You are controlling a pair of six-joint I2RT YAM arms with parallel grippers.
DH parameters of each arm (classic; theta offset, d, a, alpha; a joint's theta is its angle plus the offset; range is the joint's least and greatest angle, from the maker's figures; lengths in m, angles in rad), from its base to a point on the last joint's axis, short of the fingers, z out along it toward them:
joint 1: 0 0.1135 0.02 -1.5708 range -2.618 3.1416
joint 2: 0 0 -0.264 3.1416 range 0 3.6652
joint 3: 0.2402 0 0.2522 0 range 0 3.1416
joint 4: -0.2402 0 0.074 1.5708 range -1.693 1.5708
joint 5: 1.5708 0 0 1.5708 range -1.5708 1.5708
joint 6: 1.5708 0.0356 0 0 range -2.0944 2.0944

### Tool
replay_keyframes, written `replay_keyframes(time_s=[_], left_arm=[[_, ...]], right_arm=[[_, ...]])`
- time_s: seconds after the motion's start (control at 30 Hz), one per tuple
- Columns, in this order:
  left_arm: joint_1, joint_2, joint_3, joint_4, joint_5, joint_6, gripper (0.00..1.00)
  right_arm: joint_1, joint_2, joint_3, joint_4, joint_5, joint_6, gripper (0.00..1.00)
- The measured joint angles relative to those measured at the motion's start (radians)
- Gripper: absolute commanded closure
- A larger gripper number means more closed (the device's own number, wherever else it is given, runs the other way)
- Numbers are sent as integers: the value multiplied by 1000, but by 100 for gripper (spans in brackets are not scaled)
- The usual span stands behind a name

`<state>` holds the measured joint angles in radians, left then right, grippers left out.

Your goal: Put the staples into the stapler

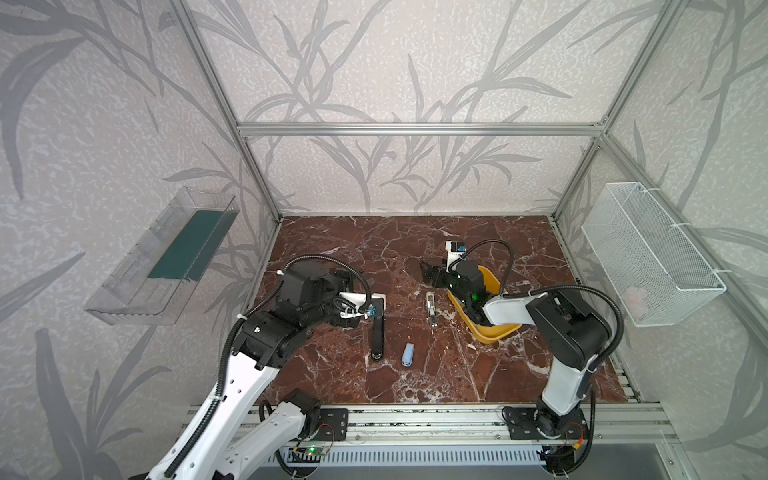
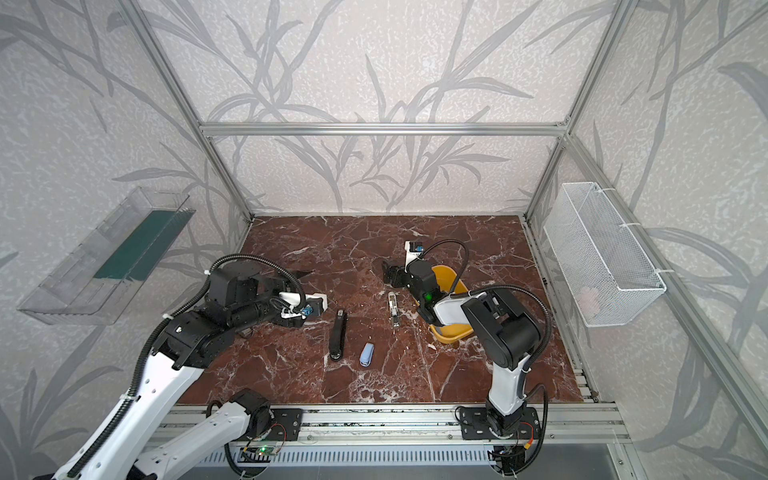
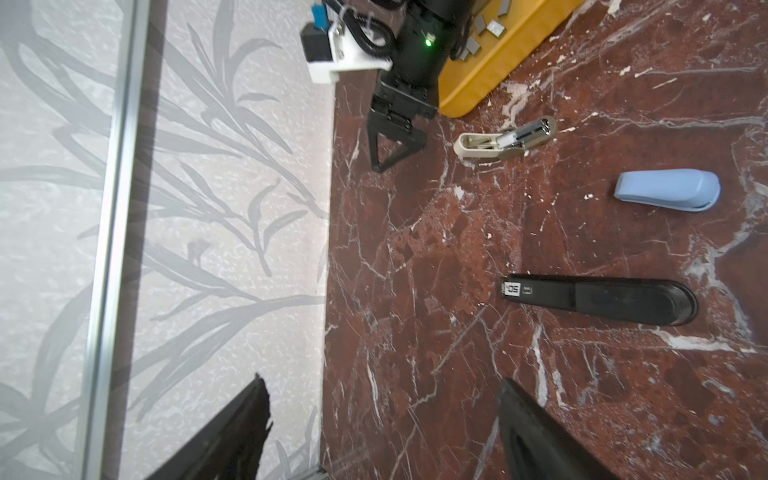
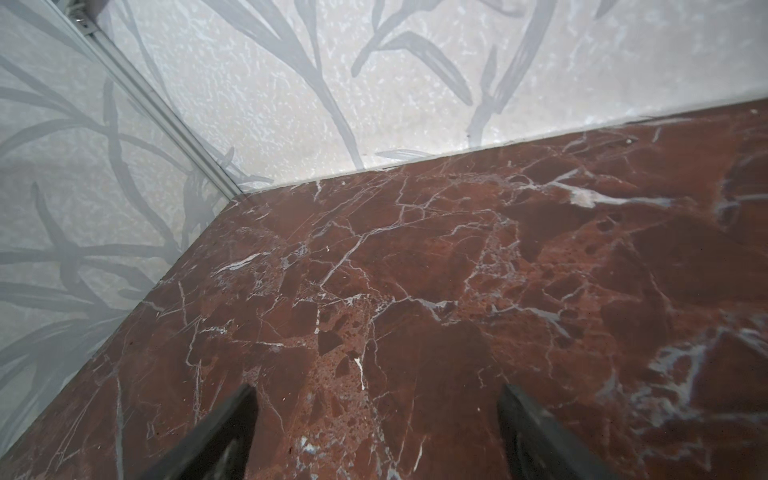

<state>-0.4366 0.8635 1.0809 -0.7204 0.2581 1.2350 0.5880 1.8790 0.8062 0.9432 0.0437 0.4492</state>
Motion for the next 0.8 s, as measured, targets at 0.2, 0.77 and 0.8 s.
replay_keyframes(time_s=[0.2, 0.77, 0.8], left_arm=[[30, 56, -38, 67, -4, 1, 12], [84, 13, -53, 124, 69, -17, 13], [85, 13, -53, 124, 74, -17, 13]], right_arm=[[13, 92, -28, 211, -58, -24, 1], [137, 247, 34, 426, 76, -195, 1], [138, 247, 36, 428, 79, -203, 1]])
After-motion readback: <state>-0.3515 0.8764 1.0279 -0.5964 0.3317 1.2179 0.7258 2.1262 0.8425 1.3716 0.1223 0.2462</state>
